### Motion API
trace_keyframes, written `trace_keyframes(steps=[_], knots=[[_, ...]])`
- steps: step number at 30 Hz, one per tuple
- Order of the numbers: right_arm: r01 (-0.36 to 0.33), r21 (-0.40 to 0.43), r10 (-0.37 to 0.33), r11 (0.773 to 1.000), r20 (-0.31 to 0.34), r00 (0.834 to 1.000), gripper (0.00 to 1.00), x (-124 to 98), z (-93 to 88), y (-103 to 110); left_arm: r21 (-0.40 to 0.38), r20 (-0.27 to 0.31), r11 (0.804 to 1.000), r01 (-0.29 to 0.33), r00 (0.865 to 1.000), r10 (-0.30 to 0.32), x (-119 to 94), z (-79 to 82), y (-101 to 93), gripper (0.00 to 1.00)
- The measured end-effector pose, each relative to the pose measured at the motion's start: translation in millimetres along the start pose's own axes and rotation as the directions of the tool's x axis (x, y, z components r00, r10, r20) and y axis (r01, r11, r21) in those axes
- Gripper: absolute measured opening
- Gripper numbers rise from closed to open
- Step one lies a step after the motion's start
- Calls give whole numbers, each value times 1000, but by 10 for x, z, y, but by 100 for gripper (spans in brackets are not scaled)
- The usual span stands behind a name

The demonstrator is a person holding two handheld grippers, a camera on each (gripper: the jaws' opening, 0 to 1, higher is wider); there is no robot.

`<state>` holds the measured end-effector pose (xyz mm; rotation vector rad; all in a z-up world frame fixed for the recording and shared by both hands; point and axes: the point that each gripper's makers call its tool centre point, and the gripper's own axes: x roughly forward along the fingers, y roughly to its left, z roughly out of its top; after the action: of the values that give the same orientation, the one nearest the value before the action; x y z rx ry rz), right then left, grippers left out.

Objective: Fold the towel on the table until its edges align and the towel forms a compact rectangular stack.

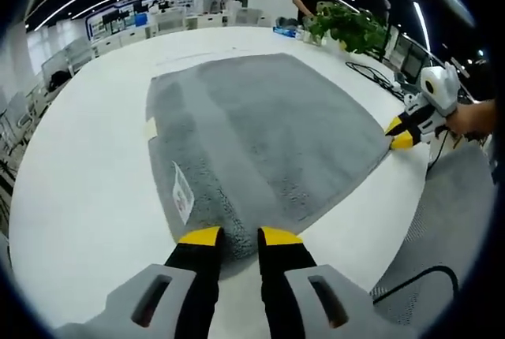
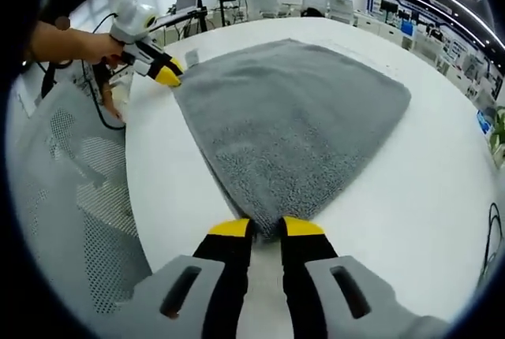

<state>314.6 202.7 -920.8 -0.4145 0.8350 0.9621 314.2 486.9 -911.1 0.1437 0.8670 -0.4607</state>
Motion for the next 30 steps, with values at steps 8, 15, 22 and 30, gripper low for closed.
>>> trace_keyframes(steps=[8,15,22,30], knots=[[-20,27,19,999,53,998,18,-112,163,142,-4,23,1000,10,1000,-10,-42,95,-22,25],[41,146,-50,988,60,997,13,-63,175,-67,1,25,1000,-22,999,22,-17,134,58,25],[44,67,-44,997,2,999,15,-2,22,25,47,-21,998,-40,999,41,31,35,101,25],[19,50,-18,999,-29,999,16,-58,62,32,61,-34,997,-40,999,42,13,25,109,26]])
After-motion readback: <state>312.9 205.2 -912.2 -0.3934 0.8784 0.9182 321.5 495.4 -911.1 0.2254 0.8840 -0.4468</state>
